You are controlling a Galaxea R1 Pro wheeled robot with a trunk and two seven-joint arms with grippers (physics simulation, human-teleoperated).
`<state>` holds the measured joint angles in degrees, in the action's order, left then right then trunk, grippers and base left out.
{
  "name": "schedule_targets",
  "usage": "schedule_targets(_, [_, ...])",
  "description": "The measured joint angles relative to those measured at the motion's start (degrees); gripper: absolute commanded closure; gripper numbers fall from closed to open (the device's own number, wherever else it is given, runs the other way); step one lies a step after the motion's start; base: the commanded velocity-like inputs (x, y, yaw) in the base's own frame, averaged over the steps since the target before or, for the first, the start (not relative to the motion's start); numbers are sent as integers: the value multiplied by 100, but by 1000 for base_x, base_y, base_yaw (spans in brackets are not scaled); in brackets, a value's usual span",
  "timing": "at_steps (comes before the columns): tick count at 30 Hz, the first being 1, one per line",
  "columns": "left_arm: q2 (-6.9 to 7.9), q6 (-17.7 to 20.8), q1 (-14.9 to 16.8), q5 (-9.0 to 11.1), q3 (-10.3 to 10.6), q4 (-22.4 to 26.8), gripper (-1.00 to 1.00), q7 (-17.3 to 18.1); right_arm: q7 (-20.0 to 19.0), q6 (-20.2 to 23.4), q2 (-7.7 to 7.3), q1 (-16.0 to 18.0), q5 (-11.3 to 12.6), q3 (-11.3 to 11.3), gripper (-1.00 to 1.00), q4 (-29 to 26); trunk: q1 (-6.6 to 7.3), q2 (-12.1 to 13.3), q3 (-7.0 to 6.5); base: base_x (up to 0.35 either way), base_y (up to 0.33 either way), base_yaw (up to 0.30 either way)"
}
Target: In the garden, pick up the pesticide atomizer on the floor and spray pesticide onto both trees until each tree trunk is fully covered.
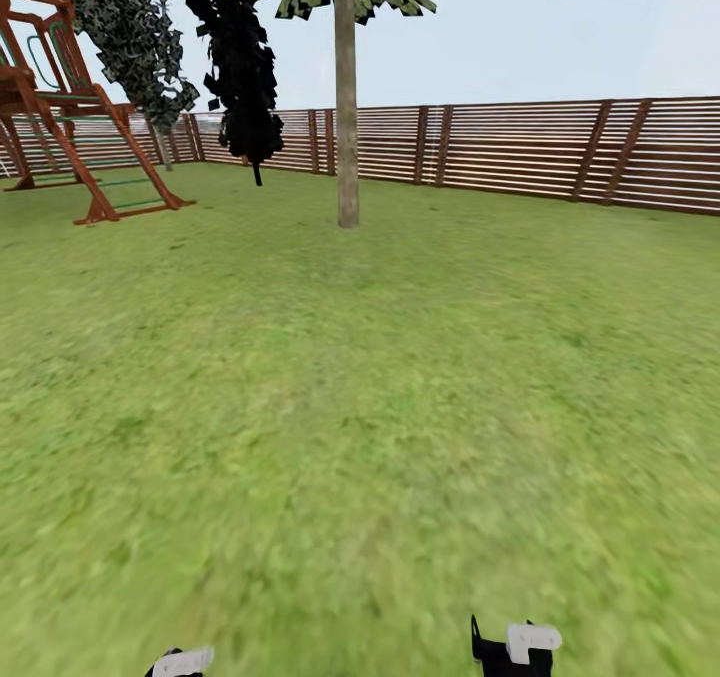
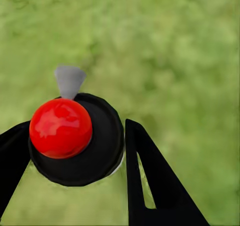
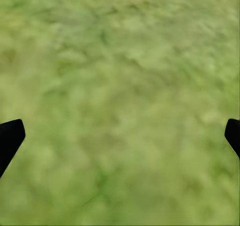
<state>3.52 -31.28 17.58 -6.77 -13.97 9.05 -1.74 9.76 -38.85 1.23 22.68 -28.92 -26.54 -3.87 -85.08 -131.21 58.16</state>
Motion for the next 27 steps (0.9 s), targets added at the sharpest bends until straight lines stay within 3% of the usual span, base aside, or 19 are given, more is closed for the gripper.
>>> schedule_targets(27, [-2, -1, 0, 0, 0, 0, 100, 0, 0, 0, 0, 0, 0, 0, -100, 0, 0, 0, -31, 339, 0, 0])
